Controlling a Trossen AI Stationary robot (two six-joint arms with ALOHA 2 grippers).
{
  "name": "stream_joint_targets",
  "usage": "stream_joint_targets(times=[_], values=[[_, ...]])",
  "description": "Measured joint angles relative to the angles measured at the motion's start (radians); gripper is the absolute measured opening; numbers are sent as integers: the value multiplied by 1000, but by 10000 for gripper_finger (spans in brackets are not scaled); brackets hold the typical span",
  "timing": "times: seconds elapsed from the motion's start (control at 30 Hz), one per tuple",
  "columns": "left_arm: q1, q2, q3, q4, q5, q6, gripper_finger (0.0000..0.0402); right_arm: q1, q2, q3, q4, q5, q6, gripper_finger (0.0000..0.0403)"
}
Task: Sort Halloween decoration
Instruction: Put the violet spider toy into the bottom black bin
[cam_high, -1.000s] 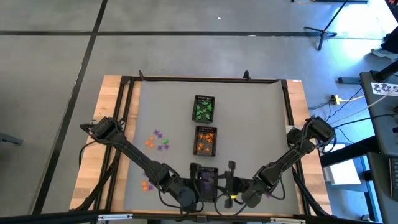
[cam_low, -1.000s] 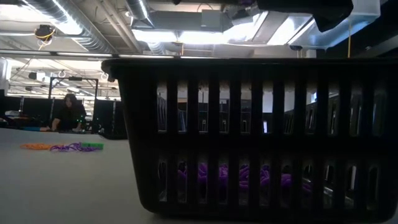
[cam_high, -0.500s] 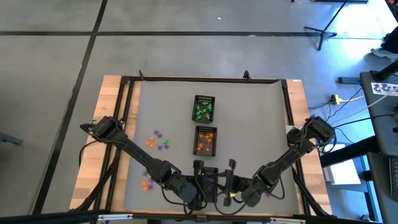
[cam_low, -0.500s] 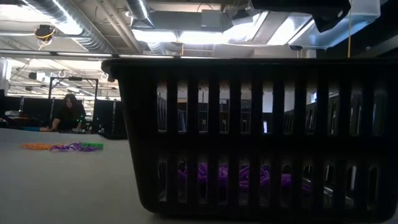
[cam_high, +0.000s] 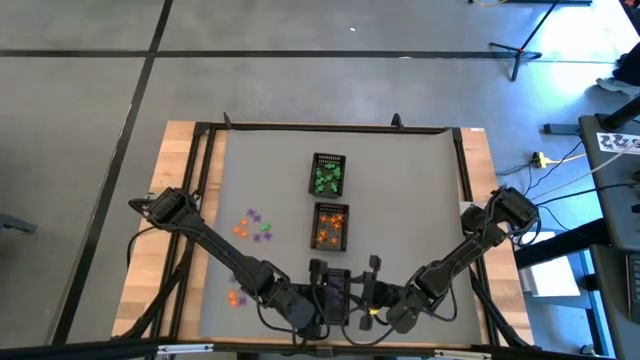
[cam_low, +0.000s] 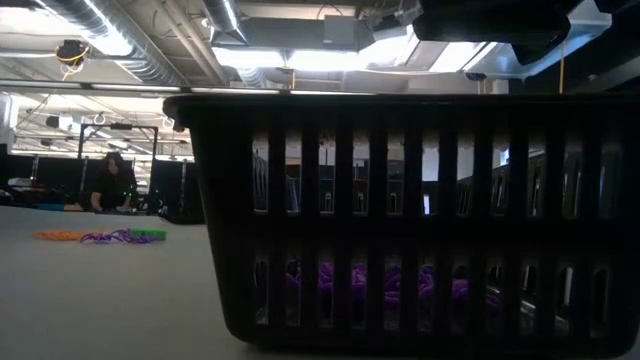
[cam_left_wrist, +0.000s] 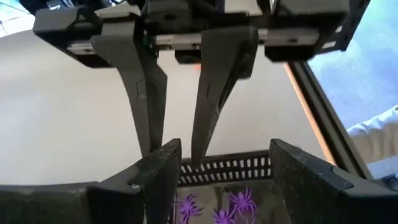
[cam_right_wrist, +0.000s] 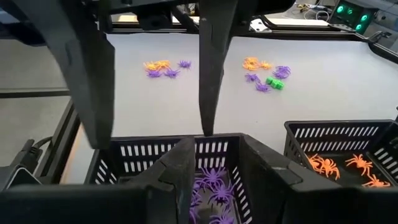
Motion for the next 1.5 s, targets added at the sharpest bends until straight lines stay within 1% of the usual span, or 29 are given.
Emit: stream_joint_targets(times=[0.1,0.17,0.27,0.4,0.47,0.57,0.67,0.73,0.9,1.07,1.2,1.37,1.5], values=[[-9,-9,-1,-58,1,-9,235,0,0,0,-4,-4,0,124],[-13,-31,-1,-123,1,-58,235,0,0,0,-7,-4,-2,124],[-15,-84,0,-292,-1,-167,235,1,-12,0,-25,-10,-2,124],[-15,-126,0,-575,4,-366,235,1,-39,0,-41,-25,2,124],[-15,-129,0,-702,41,-476,235,1,-45,0,-43,-34,2,124],[-17,-125,-10,-825,153,-589,235,1,-46,0,-45,-58,6,124],[-46,-122,-57,-835,248,-640,235,1,-46,0,-48,-72,6,124],[-78,-121,-84,-832,290,-675,235,1,-46,0,-52,-78,6,124],[-156,-121,-171,-832,344,-780,235,0,-46,0,-55,-78,-1,124],[-203,-142,-284,-817,409,-896,235,-16,-47,0,-59,-67,-35,124],[-217,-216,-381,-783,408,-956,235,-41,-47,0,-56,-62,-51,124],[-227,-356,-480,-736,347,-1049,235,-69,-47,0,-60,-104,-51,124],[-227,-418,-574,-700,358,-1136,235,-68,-48,0,-60,-113,-51,124]])
